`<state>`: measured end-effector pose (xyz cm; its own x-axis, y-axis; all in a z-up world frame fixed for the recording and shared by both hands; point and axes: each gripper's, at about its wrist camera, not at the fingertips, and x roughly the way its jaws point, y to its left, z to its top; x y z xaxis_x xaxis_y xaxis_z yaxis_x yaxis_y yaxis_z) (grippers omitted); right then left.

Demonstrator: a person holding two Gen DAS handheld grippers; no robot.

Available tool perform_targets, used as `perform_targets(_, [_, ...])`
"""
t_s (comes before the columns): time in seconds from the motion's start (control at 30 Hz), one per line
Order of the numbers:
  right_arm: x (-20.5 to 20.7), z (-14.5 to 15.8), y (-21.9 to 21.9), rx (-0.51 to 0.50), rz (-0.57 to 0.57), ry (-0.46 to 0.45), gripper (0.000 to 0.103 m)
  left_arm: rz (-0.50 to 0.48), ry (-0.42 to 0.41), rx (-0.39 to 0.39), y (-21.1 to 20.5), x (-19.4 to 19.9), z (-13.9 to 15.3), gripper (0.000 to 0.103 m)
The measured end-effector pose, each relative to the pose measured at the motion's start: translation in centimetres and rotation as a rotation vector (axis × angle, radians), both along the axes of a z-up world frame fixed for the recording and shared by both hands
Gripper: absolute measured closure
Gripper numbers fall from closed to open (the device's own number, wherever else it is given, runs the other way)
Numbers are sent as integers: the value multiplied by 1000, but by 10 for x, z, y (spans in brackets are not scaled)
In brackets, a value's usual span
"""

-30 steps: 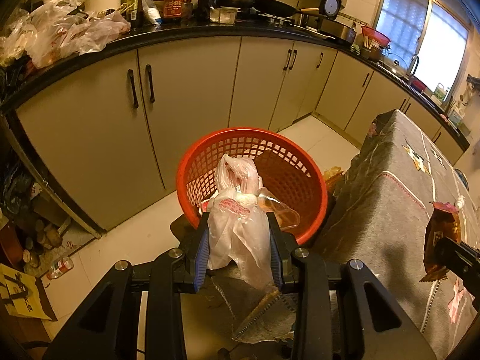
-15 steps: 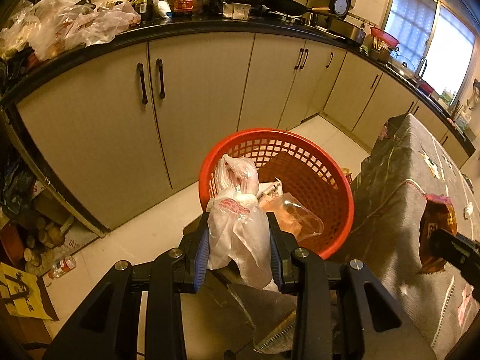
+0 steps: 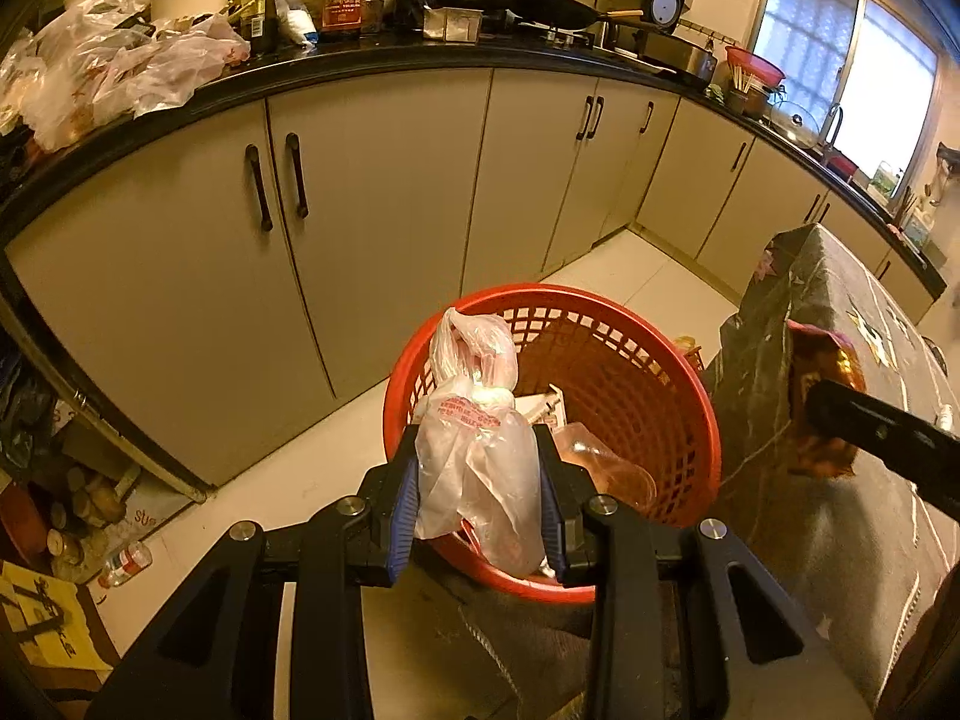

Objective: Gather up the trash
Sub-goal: 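Carry the white bag and snack bag over the red wastebasket with both tools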

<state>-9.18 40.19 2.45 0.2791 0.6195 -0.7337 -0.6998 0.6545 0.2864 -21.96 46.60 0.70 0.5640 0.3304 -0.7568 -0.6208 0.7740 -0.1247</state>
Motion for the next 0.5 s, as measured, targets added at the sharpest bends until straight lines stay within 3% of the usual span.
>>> perform_targets(0.5, [49,-30,52,42,32,120,70,16,14,-12,24,19,-10,70])
